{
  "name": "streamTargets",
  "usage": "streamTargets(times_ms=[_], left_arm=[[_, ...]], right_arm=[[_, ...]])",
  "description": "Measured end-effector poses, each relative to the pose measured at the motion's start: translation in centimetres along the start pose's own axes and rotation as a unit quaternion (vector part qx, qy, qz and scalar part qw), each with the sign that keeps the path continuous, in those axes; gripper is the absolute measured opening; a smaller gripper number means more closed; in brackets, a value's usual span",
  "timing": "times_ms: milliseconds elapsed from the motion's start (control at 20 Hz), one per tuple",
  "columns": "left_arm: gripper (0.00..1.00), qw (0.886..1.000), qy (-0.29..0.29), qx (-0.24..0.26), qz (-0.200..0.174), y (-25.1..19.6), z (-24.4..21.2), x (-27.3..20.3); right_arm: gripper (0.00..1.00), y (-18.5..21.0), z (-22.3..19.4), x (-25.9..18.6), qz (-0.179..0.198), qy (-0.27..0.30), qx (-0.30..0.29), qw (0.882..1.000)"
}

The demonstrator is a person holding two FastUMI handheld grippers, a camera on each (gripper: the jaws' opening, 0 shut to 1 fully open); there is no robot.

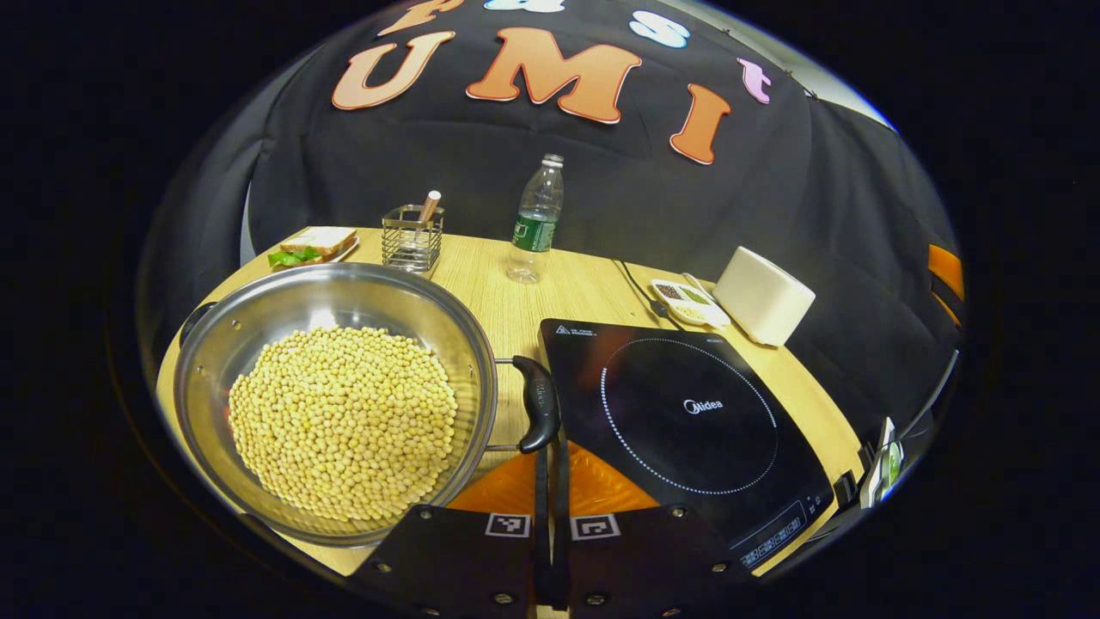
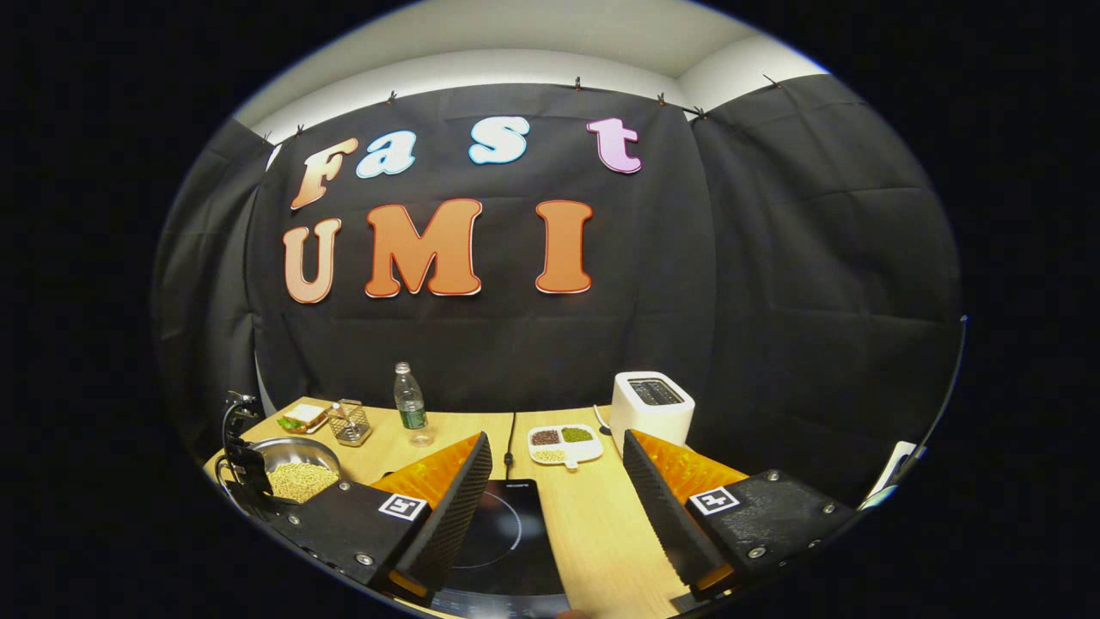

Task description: First push the handle of the pot to place it horizontally, then grasp the pot with both hands and set it on the induction cooktop.

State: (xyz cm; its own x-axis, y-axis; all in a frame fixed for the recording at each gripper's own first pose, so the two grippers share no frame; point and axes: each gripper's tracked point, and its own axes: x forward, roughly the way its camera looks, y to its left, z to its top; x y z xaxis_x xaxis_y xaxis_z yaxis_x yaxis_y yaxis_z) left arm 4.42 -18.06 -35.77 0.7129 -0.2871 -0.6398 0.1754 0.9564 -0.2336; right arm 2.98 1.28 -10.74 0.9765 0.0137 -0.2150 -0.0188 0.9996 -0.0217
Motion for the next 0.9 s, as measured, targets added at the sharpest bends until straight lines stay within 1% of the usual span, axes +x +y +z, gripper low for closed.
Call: streamTargets(times_ms=[100, 250, 450, 650, 750, 800, 900], left_arm=[[0.02, 0.999, -0.028, 0.018, 0.008, 0.8, 1.3, -1.8], [0.02, 0.995, -0.088, 0.048, 0.020, 2.7, 4.8, -5.7], [0.02, 0.984, -0.151, 0.068, 0.061, 8.7, 8.9, -10.5], [0.02, 0.976, -0.165, 0.084, 0.118, 16.3, 10.3, -12.7], [0.02, 0.974, -0.166, 0.074, 0.133, 19.5, 10.4, -13.2], [0.01, 0.975, -0.166, 0.064, 0.132, 20.8, 10.5, -13.2], [0.16, 0.977, -0.166, 0.049, 0.128, 23.0, 10.5, -13.3]], right_arm=[[0.95, 1.5, 0.0, -0.3, 0.005, -0.003, 0.003, 1.000], [0.95, 4.0, -0.2, -0.5, 0.011, -0.007, 0.008, 1.000], [0.95, 8.9, -1.8, -0.1, 0.035, 0.009, 0.021, 0.999], [0.95, 14.3, -4.4, 0.5, 0.061, 0.037, 0.017, 0.997], [0.95, 17.2, -6.1, 0.9, 0.073, 0.054, 0.013, 0.996], [0.95, 18.5, -6.9, 1.0, 0.078, 0.063, 0.010, 0.995], [0.95, 21.1, -8.7, 1.6, 0.087, 0.083, 0.002, 0.993]])
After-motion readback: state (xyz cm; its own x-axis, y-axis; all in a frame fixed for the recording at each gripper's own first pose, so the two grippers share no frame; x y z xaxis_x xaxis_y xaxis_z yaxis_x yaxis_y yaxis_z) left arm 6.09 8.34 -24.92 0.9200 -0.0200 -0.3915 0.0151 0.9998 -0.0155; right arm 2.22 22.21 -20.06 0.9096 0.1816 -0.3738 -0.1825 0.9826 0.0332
